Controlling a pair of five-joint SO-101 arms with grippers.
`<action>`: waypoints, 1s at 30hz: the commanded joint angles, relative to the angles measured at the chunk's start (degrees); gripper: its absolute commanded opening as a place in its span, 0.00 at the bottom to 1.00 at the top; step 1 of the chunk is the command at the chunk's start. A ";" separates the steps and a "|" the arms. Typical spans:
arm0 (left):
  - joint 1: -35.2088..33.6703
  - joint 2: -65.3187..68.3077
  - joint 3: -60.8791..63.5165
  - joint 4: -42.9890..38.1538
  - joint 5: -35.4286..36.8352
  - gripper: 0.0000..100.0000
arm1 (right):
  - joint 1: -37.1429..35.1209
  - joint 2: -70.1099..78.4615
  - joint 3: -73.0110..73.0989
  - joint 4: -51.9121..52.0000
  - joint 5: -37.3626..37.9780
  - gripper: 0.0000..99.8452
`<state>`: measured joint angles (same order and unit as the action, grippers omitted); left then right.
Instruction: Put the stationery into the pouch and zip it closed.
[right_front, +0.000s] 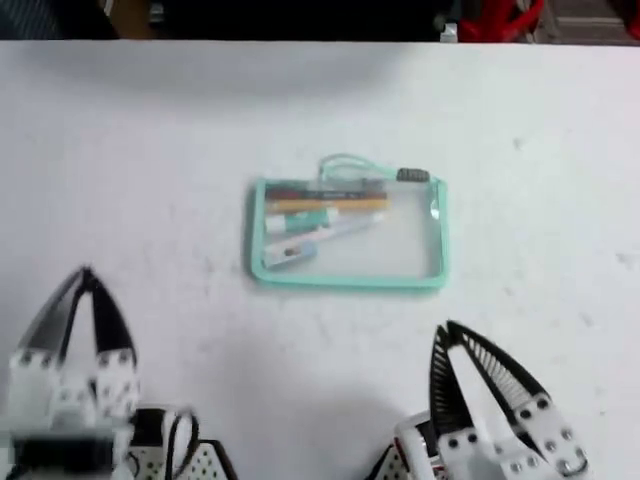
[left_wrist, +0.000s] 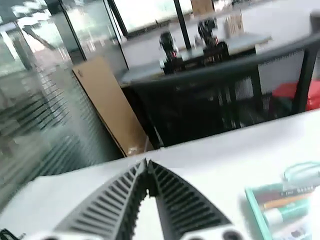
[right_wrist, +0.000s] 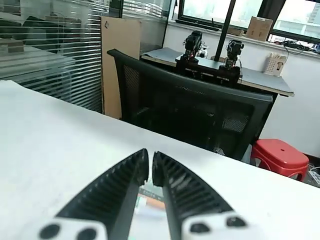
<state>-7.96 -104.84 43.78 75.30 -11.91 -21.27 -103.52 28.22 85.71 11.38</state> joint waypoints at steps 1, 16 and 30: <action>-0.22 0.04 11.34 -7.56 -0.44 0.02 | 0.13 0.22 6.33 -8.75 -0.09 0.02; -2.77 0.13 38.42 -15.21 0.00 0.02 | 0.13 0.22 49.85 -29.67 -0.09 0.16; -2.59 0.22 53.27 -12.75 0.00 0.02 | 13.05 0.48 68.66 -26.33 -0.26 0.16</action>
<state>-10.24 -103.96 97.05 61.93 -11.91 -9.49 -102.64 95.74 58.55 11.47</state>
